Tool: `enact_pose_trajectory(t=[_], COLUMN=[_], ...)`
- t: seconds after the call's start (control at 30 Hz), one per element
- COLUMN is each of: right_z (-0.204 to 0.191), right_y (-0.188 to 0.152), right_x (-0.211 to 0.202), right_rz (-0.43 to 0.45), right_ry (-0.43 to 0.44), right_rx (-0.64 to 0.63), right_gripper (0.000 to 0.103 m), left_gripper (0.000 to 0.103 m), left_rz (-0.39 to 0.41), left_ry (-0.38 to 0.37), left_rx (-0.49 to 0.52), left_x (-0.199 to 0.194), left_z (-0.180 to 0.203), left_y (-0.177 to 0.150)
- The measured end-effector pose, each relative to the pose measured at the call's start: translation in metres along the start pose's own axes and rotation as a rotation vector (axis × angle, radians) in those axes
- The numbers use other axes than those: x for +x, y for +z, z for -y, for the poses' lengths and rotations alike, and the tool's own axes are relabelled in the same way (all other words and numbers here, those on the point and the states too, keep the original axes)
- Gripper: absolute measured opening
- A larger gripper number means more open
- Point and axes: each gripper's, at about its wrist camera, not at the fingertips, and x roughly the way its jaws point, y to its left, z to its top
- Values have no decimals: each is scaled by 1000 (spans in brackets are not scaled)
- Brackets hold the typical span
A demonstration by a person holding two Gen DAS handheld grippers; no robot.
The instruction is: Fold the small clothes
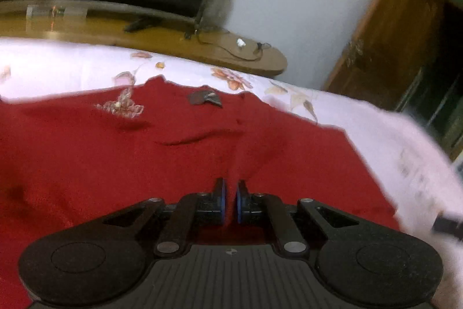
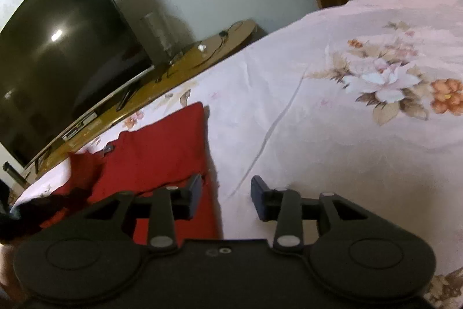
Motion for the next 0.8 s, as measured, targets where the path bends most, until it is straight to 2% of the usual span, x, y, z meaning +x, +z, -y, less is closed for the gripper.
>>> enact_pose_trajectory(t=[0.03, 0.07, 0.1, 0.17, 0.23, 0.33, 0.37, 0.43, 0.57, 0.7, 0.73, 0.8], right_z=[-1, -4, -8, -21, -38, -65, -73, -89, -102, -110, -113, -124], right_y=[1, 2, 3, 6, 8, 8, 7, 5, -5, -8, -10, -10], right_x=[5, 8, 13, 23, 40, 71, 84, 109, 155, 167, 167, 170], right_rz=[-12, -19, -24, -33, -50, -100, -127, -177, -320, -322, -327, -333], right_ry=[14, 28, 48, 97, 168, 278, 313, 363, 414, 418, 421, 416], right_rx=[4, 3, 0, -5, -3, 34, 57, 100, 234, 285, 279, 229], right_gripper=[46, 46, 47, 47, 47, 47, 47, 47, 47, 41, 36, 33], left_gripper=[29, 51, 55, 55, 55, 55, 55, 55, 55, 55, 55, 54], left_rz=[10, 33, 68, 112, 152, 170, 161, 141, 89, 99, 97, 88], left_ry=[1, -5, 6, 60, 150, 302, 314, 310, 230, 236, 238, 245], left_rx=[32, 38, 33, 22, -32, -158, -186, -217, -252, -259, -258, -252], left_x=[-11, -24, -38, -72, -104, -149, -156, -162, -151, -139, -137, -137], left_z=[5, 6, 0, -16, -46, -99, -112, -137, -158, -164, -163, -161], left_y=[-1, -1, -1, -7, -17, -38, -43, -49, -51, -58, -59, -64])
